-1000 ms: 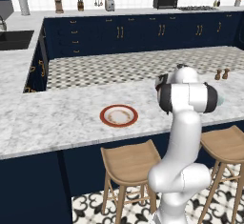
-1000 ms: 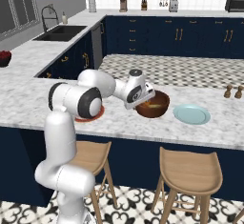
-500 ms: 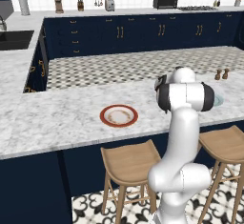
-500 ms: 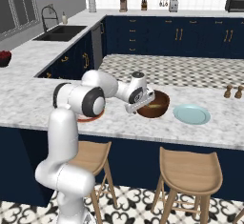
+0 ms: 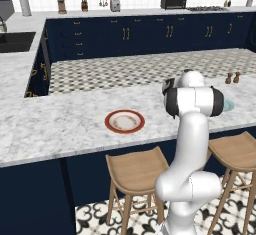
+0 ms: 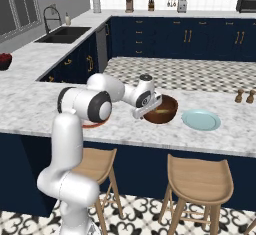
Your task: Pick the chicken drumstick and potato from their plates and place them in the bowl. Then put the bowl in the fridge.
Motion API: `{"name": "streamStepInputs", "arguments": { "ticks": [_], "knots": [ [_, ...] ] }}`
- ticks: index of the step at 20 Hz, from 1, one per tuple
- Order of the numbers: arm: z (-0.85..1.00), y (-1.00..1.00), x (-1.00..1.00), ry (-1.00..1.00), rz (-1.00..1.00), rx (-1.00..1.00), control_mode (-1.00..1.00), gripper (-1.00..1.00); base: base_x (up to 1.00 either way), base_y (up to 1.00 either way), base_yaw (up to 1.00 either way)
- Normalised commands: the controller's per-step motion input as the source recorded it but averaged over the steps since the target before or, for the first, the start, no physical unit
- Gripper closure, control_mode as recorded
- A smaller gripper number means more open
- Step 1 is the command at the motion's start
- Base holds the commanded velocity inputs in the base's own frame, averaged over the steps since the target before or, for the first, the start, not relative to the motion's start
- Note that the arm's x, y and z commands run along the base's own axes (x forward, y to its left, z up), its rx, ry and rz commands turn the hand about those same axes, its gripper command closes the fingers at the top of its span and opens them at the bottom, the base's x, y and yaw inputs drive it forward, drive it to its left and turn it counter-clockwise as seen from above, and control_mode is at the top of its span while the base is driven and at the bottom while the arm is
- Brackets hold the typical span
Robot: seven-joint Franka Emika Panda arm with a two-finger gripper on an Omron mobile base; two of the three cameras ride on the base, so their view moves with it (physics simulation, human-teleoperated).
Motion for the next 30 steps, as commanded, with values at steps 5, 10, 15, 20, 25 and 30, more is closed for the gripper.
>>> {"name": "streamStepInputs", "arguments": {
  "ticks": [5, 10, 15, 20, 25, 30],
  "knots": [
    [-0.10, 0.00, 0.00, 0.08, 0.08, 0.01, -1.00, 1.00, 0.00, 0.00, 0.00],
    [-0.08, 0.00, 0.00, 0.04, 0.08, 0.00, -1.00, 1.00, 0.00, 0.00, 0.00],
    [-0.01, 0.00, 0.00, 0.00, 0.03, 0.00, -1.00, 1.00, 0.00, 0.00, 0.00],
    [0.41, 0.03, -0.11, -0.26, 0.00, 0.00, -1.00, 1.00, 0.00, 0.00, 0.00],
    [0.88, 0.46, -0.33, -0.17, 0.04, -0.02, -1.00, 1.00, 0.00, 0.00, 0.00],
    [1.00, 0.62, -0.62, 0.09, 0.11, -0.08, -1.00, 1.00, 0.00, 0.00, 0.00]
  ]
}}
